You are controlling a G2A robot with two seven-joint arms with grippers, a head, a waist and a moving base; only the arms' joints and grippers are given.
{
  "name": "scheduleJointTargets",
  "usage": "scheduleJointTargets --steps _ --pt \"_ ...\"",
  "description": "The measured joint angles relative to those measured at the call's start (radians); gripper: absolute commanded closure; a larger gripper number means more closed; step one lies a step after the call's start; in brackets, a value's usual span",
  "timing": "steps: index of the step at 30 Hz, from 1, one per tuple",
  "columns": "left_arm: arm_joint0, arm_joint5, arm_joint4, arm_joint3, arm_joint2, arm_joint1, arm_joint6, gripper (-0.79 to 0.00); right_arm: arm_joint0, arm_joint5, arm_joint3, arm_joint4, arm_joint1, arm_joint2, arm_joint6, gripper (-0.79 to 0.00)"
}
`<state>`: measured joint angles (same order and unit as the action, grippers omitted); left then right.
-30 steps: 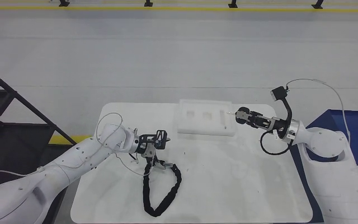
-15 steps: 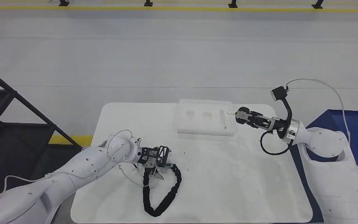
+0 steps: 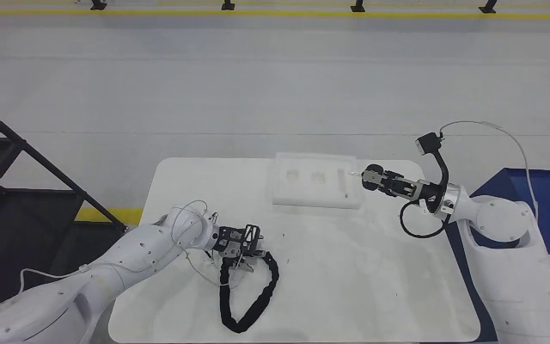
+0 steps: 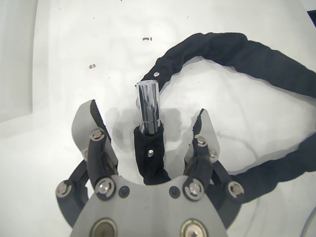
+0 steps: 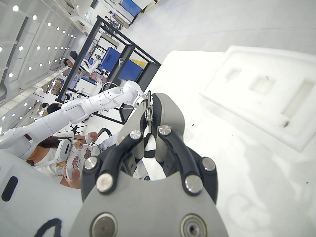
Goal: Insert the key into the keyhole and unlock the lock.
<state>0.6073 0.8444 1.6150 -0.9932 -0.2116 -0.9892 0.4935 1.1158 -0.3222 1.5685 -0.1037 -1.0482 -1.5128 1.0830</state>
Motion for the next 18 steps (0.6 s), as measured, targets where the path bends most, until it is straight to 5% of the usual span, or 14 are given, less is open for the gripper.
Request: scheduleJointTargets --steps 18 --pt "-0.015 0.068 0.007 -0.034 -0.076 0.005 0.113 0.000 0.000 0.000 0.000 0.000 0.000 0.000 0.000 0.000"
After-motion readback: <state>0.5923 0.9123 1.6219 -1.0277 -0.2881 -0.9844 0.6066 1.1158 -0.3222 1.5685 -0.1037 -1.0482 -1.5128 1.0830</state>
